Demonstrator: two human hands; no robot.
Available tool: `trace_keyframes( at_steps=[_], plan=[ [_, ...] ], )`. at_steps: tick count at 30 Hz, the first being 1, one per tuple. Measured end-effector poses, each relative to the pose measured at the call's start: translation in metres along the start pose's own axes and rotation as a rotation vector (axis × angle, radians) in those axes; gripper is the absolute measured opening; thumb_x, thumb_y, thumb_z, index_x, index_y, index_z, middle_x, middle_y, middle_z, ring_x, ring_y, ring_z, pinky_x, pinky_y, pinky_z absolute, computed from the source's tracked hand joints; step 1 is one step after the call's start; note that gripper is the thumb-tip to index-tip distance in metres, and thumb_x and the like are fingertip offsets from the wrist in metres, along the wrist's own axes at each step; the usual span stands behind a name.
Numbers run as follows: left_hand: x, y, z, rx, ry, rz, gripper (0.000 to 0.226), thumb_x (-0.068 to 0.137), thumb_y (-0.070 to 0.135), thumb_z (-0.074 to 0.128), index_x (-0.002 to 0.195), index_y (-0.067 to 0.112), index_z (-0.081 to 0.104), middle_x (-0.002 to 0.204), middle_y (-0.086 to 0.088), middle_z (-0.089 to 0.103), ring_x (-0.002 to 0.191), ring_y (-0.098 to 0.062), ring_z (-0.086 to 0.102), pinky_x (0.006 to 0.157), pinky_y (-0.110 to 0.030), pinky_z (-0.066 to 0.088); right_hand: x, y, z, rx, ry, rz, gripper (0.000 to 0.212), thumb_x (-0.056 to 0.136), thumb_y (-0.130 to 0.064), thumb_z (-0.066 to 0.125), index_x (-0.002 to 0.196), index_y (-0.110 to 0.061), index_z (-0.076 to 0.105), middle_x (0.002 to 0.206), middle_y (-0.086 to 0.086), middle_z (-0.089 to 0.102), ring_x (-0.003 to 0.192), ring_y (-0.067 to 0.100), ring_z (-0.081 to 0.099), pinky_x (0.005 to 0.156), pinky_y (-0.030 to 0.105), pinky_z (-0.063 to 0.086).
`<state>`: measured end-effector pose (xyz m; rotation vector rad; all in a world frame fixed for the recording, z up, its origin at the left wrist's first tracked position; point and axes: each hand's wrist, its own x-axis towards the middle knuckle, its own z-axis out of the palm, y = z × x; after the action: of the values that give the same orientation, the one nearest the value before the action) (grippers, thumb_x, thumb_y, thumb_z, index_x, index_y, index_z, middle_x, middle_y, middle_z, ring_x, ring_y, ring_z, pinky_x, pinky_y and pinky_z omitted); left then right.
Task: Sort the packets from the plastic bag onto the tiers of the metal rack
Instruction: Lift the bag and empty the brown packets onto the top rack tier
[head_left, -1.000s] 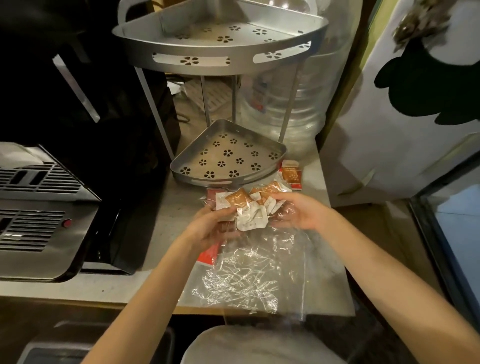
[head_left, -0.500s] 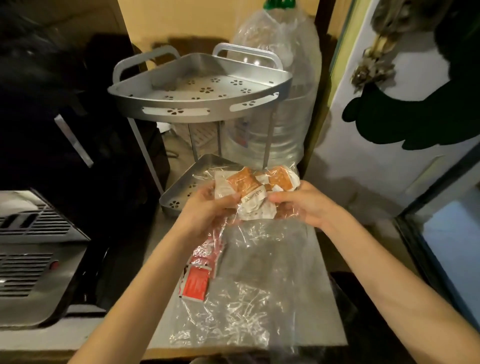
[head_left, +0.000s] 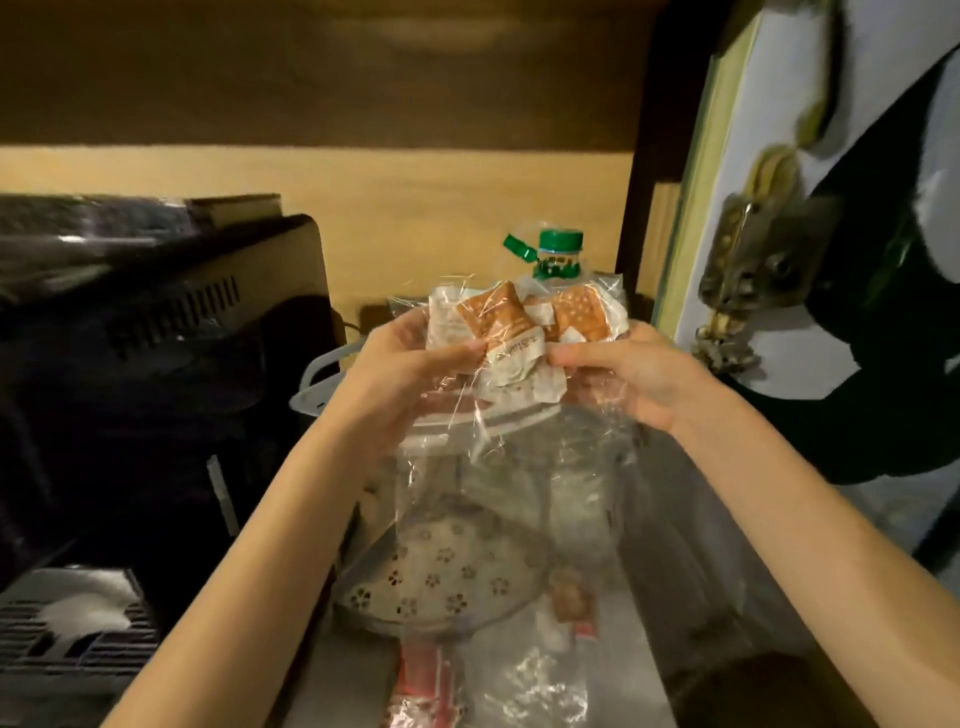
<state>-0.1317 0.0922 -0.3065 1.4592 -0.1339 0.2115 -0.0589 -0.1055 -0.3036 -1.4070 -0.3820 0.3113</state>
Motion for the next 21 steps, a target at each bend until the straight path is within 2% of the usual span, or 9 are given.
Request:
trace_keyframes(
  at_steps=[3, 8, 11, 13, 15, 18, 21],
  plan=[
    [0.024, 0.035, -0.007, 0.063, 0.021, 0.043, 0.028, 0.073, 0.005, 0.068, 0.1, 0.008, 0.06, 0.079, -0.004, 0.071, 0.066, -0.014, 0.069, 0.049, -0.025, 0.054, 0.016, -0.036, 0.013, -0.026, 0.029, -0.081, 0.018, 0.064, 0.005, 0.073, 0.075, -0.008, 0.066, 0.06, 0.004, 0.073, 0.054, 0.016, 0.069, 0.042, 0.023, 0.052],
    [0.059, 0.089, -0.016, 0.136, -0.018, 0.166, 0.024, 0.078, 0.001, 0.063, 0.1, 0.009, 0.06, 0.077, -0.004, 0.071, 0.064, -0.014, 0.069, 0.049, -0.025, 0.056, 0.042, -0.084, 0.034, -0.009, 0.083, -0.228, 0.022, 0.068, 0.006, 0.072, 0.081, -0.009, 0.064, 0.056, 0.0, 0.072, 0.053, 0.013, 0.069, 0.042, 0.024, 0.053],
    [0.077, 0.118, -0.02, 0.197, -0.012, 0.242, 0.023, 0.078, 0.001, 0.063, 0.098, 0.014, 0.063, 0.081, -0.003, 0.072, 0.067, -0.015, 0.07, 0.053, -0.029, 0.058, 0.057, -0.109, 0.043, 0.006, 0.121, -0.293, 0.031, 0.066, 0.005, 0.075, 0.092, -0.006, 0.063, 0.059, -0.001, 0.072, 0.057, 0.014, 0.07, 0.047, 0.026, 0.056],
    [0.088, 0.136, -0.023, 0.237, -0.001, 0.304, 0.021, 0.078, 0.002, 0.065, 0.095, 0.015, 0.064, 0.083, -0.003, 0.073, 0.071, -0.017, 0.071, 0.055, -0.03, 0.058, 0.064, -0.126, 0.047, 0.021, 0.134, -0.329, 0.031, 0.065, 0.005, 0.075, 0.091, -0.006, 0.062, 0.059, 0.001, 0.072, 0.056, 0.016, 0.07, 0.045, 0.026, 0.055],
    [0.096, 0.155, -0.026, 0.276, -0.001, 0.36, 0.021, 0.079, 0.005, 0.065, 0.097, 0.014, 0.064, 0.087, -0.004, 0.072, 0.076, -0.02, 0.071, 0.057, -0.03, 0.058, 0.072, -0.145, 0.052, 0.006, 0.142, -0.374, 0.033, 0.065, 0.004, 0.076, 0.094, -0.004, 0.062, 0.069, 0.007, 0.073, 0.058, 0.018, 0.071, 0.045, 0.027, 0.054],
    [0.106, 0.183, -0.028, 0.311, -0.023, 0.446, 0.03, 0.08, 0.006, 0.064, 0.11, 0.008, 0.059, 0.094, -0.007, 0.069, 0.078, -0.017, 0.07, 0.058, -0.026, 0.057, 0.085, -0.172, 0.058, -0.012, 0.158, -0.462, 0.037, 0.064, 0.002, 0.077, 0.097, -0.006, 0.062, 0.087, 0.013, 0.072, 0.072, 0.023, 0.072, 0.057, 0.035, 0.059],
    [0.113, 0.205, -0.031, 0.342, -0.07, 0.55, 0.034, 0.082, 0.003, 0.06, 0.115, 0.001, 0.053, 0.092, -0.007, 0.067, 0.077, -0.015, 0.067, 0.059, -0.022, 0.054, 0.096, -0.192, 0.062, 0.008, 0.151, -0.549, 0.038, 0.064, 0.003, 0.077, 0.098, -0.009, 0.062, 0.092, 0.014, 0.072, 0.08, 0.027, 0.071, 0.066, 0.041, 0.059]
  ],
)
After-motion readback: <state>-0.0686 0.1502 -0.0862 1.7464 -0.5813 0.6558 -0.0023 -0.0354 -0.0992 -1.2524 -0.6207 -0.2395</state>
